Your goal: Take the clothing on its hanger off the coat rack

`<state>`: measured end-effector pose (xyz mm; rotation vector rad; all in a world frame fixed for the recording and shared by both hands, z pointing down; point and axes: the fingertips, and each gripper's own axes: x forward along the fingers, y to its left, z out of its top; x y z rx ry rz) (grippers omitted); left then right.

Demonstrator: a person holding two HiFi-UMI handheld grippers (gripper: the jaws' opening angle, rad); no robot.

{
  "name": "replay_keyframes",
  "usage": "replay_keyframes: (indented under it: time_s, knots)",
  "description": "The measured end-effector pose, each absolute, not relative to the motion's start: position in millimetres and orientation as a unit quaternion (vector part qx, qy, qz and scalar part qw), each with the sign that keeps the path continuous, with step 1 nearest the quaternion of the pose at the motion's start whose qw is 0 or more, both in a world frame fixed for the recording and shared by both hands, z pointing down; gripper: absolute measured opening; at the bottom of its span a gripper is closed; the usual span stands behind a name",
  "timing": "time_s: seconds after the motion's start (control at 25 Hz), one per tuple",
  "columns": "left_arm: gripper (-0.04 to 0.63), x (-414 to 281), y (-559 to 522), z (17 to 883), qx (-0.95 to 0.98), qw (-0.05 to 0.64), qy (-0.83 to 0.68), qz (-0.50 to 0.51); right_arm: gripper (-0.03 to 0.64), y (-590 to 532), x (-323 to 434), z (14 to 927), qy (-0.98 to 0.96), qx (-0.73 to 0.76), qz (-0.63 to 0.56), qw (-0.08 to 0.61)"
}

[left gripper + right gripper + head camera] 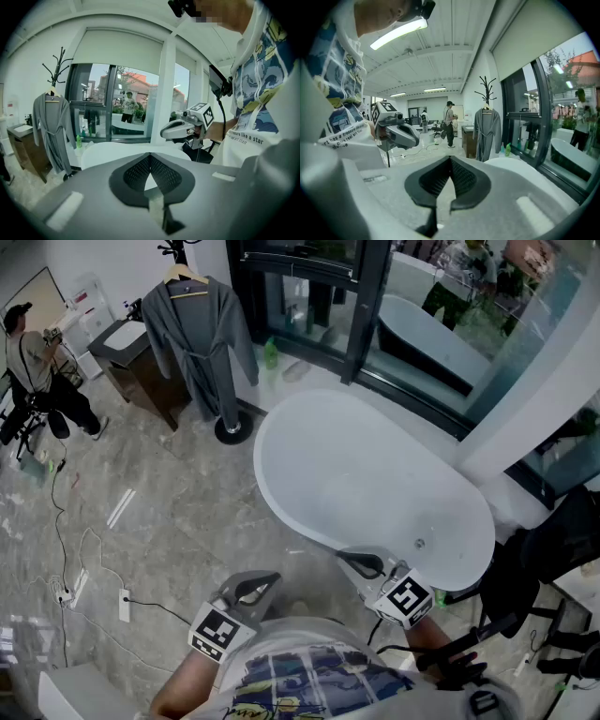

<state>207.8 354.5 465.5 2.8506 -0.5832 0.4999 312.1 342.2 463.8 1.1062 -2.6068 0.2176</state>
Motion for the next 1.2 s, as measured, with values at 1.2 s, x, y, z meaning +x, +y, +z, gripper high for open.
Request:
replay_keyframes:
  time_s: [1.2]
  knots:
    - [0.002,34.0,125.8,454.5,0.953,0.094,-0.246,0.147,0.099,78.9,151.2,455.5,-0.926,0.329,0.076,0.168]
